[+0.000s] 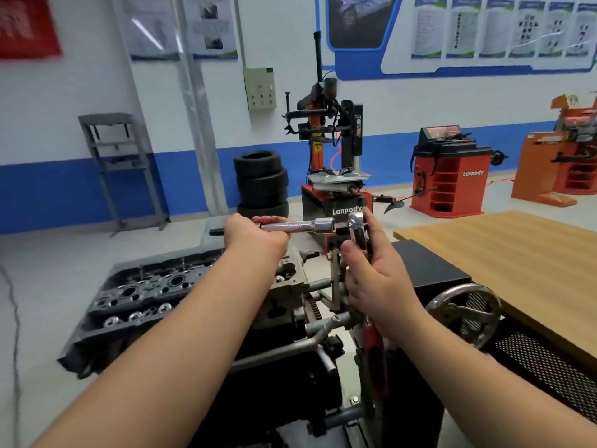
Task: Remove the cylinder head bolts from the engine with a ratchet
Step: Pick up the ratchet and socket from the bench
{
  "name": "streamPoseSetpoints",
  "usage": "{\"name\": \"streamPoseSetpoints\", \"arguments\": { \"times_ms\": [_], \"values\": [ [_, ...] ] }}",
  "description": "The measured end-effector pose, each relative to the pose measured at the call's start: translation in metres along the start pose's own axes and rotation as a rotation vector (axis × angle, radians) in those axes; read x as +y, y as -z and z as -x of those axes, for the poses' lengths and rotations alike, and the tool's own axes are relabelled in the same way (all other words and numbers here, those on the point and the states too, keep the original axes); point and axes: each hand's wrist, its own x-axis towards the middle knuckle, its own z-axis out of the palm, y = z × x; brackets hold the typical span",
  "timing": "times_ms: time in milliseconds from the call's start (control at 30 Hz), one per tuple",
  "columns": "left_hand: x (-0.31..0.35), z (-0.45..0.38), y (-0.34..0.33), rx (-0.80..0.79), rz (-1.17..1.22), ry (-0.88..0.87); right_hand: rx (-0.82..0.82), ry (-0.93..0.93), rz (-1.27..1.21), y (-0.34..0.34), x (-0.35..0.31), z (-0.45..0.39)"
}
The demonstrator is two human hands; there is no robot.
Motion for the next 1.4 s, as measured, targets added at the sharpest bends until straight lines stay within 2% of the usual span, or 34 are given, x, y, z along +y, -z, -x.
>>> {"name": "streamPoseSetpoints", "arguments": {
  "times_ms": [167,333,433,833,900,967,1033,1167,1267,1400],
  "values": [
    [0.032,0.009,0.021,0.002,-0.032,-0.017,-0.010,0.187,0.185,-0.034,0.003,-0.009],
    [0.069,0.005,0.036,0.042,0.065,-0.002,-0.113,0.176,0.203,-0.065,-0.007,-0.012],
    [0.086,0.004,0.045,0.051,0.058,0.004,-0.159,0.207,0.309,-0.080,-0.009,-0.017],
    [0.125,0.000,0.062,0.091,0.331,0.119,-0.530,0.460,0.647,-0.116,-0.037,-0.065],
    [0.132,-0.004,0.062,0.098,0.355,0.098,-0.600,0.389,0.562,-0.119,-0.041,-0.070],
    [0.139,-0.010,0.062,0.111,0.352,0.082,-0.635,0.218,0.383,-0.121,-0.040,-0.070],
    [0.145,-0.017,0.062,0.131,0.342,0.079,-0.617,0.086,0.229,-0.127,-0.040,-0.067],
    [0.145,-0.020,0.059,0.108,0.329,0.079,-0.558,-0.050,0.067,-0.135,-0.046,-0.072],
    [0.143,-0.019,0.054,0.075,0.321,0.075,-0.560,-0.103,0.030,-0.132,-0.049,-0.078],
    [0.140,-0.017,0.047,0.040,0.326,0.100,-0.560,-0.087,-0.002,-0.126,-0.053,-0.078]
  ]
}}
